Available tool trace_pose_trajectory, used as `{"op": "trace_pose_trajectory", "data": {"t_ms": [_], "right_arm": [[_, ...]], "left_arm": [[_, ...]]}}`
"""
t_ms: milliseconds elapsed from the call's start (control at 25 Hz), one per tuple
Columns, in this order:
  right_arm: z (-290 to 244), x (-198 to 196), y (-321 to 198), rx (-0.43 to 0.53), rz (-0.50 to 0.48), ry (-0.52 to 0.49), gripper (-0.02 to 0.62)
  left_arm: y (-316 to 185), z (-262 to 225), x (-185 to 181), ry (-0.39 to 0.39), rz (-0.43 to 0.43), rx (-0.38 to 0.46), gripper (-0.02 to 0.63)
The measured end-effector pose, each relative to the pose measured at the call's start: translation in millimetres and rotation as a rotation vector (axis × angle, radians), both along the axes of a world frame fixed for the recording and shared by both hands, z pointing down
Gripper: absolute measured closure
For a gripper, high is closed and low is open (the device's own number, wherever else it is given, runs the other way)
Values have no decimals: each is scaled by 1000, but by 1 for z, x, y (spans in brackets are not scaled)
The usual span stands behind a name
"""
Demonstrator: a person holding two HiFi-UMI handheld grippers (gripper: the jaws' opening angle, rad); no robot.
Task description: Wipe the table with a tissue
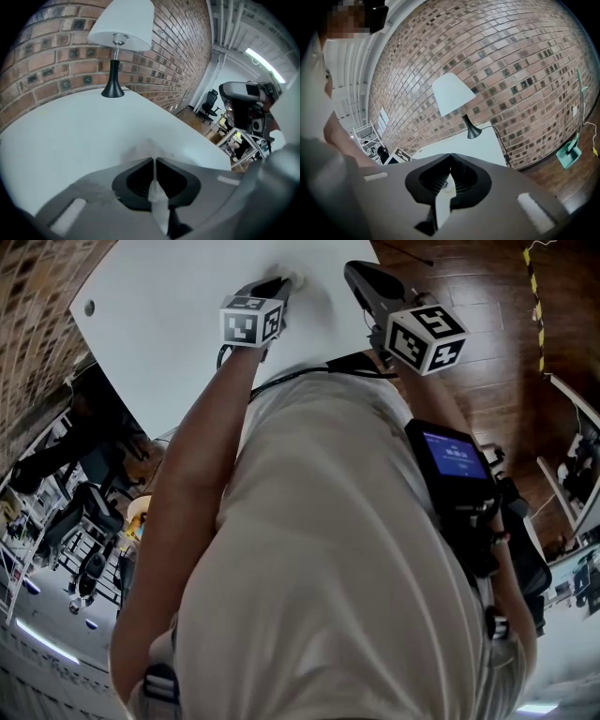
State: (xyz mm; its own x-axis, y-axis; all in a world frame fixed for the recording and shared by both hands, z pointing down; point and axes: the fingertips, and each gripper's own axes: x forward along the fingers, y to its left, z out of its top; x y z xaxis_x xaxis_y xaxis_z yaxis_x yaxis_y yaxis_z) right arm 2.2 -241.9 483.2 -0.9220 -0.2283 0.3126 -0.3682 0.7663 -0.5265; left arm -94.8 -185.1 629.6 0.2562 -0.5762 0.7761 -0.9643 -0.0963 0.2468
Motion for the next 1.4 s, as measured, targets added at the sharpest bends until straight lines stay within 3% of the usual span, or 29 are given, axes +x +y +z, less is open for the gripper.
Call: {"op": "trace_pose_trajectory", "data": {"t_ms": [640,840,960,1120,1400], "right_arm": [[0,-7,4,-8,-26,10,588],[-1,-9,4,-10,-30,8,588],[-4,-11,4,-12,-35,2,588],[-8,-11,4,-31,-30,-23,588],[-5,-12,9,-29,-51,-14,588]], "left_arm": [[14,-15,-50,-41,-166,16,583],[29,-13,-68,-80,-181,6,583],[35,-16,-80,-116,-198,5,583],[44,-44,-104,-164,-223,76,583],[64,-28,-166,-332,-315,30,583]]}}
